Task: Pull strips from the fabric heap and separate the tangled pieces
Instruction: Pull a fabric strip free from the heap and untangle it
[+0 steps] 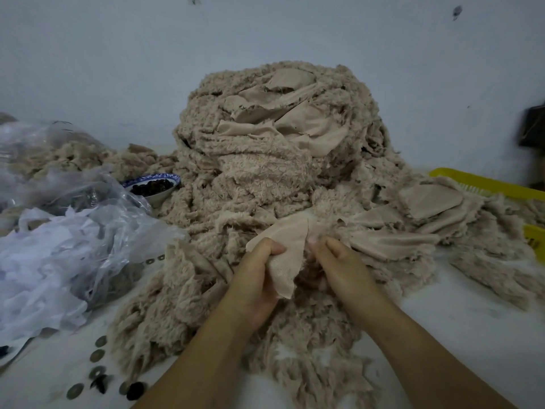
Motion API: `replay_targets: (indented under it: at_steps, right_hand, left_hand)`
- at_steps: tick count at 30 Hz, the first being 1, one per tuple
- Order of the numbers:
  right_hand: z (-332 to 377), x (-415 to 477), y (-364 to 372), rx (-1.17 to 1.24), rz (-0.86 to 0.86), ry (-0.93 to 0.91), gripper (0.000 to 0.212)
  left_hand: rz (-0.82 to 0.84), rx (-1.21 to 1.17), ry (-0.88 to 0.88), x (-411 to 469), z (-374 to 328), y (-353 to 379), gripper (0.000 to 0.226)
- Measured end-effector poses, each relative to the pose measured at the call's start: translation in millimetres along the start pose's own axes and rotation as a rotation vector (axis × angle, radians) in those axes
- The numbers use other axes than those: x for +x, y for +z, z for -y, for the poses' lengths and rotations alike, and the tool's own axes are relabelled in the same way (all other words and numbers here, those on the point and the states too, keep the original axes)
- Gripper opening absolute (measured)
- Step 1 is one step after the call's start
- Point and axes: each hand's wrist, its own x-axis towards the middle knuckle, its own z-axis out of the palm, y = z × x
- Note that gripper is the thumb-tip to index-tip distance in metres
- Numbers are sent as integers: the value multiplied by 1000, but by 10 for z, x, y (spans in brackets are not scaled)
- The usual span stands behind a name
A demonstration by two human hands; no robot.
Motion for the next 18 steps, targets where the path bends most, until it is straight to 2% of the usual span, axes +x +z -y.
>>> replay_targets:
  at_steps: [2,6,9,14,16,18]
  right_hand:
    - [-11,44,-50,-1,-90,-16,34]
    - [-52,124,-219,35,-294,-4,42]
    - [-97,155,-238,18,-359,-19,43]
    - [-131,215,-336,129,-535,12,41]
    - [-144,211,-382,114,-554,-4,38]
    - [-125,180,-335,79,-456,-32,30]
  left_hand:
    - [-2,-34,-3,14,-5,2,34]
    - [-64,-118,19,24,-15,-27,40]
    - [-76,-155,20,22,-24,-29,29]
    - [-89,-395,130,54,-112,-116,33]
    - [-102,-415,166,76,-129,-131,40]
    - [-67,-362,145,75,-95,-103,41]
